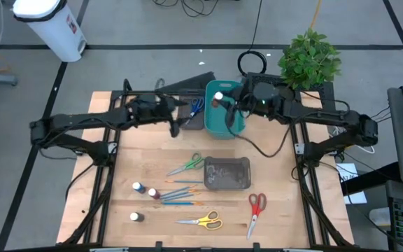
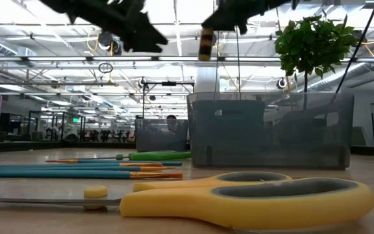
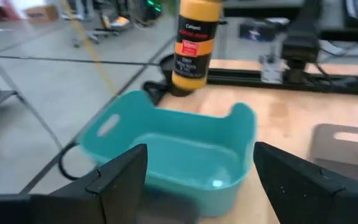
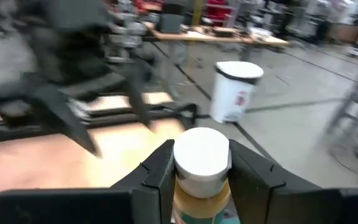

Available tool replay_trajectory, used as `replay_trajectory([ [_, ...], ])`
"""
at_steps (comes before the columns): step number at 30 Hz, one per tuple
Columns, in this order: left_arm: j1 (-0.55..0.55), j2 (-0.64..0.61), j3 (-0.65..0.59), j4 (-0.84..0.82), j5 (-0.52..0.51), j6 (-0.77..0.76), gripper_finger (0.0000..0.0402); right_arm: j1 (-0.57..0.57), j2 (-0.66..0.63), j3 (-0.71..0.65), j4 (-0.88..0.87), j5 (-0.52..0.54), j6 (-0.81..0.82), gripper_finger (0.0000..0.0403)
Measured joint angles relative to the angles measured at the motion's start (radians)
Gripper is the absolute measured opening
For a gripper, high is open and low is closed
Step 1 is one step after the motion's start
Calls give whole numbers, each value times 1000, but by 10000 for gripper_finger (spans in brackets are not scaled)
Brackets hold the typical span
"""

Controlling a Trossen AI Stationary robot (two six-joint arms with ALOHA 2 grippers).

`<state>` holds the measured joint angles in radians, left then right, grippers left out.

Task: Pick & Place Paint Supplies
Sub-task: Put the yellow paint bottle into the green bin

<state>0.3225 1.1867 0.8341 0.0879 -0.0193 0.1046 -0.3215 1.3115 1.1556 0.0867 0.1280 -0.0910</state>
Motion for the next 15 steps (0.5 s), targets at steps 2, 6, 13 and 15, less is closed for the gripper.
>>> replay_trajectory([
  [2,29,-44,-50,53,-1,-9,302,-54,27,-11,40,-3,1,104],
  [6,56,-104,-127,154,7,-21,312,-181,115,-36,129,-140,44,104],
  [13,60,-126,-146,178,12,-5,321,-317,345,-39,299,-212,72,104],
  [15,61,-124,-146,175,12,-5,319,-342,395,-39,322,-230,83,104],
])
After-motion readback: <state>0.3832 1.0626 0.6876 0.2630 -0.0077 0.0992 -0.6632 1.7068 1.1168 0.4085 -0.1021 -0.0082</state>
